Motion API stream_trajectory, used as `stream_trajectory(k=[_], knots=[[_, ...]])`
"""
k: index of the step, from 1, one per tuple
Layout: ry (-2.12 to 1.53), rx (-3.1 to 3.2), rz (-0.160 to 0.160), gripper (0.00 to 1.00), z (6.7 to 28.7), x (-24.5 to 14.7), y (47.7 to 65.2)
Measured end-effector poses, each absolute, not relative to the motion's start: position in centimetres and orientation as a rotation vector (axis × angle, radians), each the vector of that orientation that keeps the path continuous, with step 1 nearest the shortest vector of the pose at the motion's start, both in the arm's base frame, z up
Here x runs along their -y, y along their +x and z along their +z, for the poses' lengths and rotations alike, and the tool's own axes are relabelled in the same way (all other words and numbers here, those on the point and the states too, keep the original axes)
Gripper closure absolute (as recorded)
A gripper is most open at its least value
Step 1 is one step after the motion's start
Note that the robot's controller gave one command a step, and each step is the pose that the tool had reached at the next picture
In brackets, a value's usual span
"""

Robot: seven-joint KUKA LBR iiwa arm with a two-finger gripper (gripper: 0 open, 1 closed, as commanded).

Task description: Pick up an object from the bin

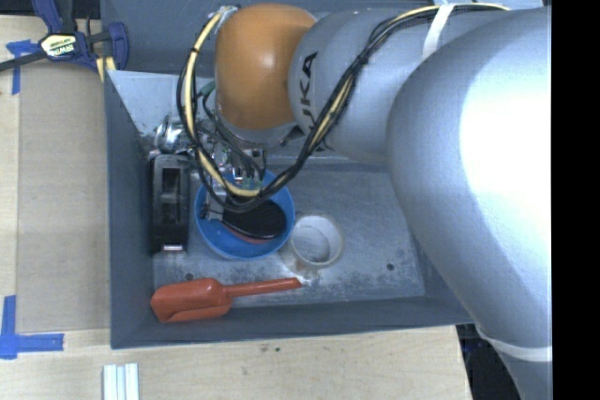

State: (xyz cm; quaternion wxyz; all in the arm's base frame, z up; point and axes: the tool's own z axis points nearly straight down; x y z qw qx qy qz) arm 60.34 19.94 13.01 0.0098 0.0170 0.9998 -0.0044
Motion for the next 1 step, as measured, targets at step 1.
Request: stream_trajectory(k=[1], knots=[[-0.117,-3.119,-0.014,0.0,12.49,-19.49,60.22]])
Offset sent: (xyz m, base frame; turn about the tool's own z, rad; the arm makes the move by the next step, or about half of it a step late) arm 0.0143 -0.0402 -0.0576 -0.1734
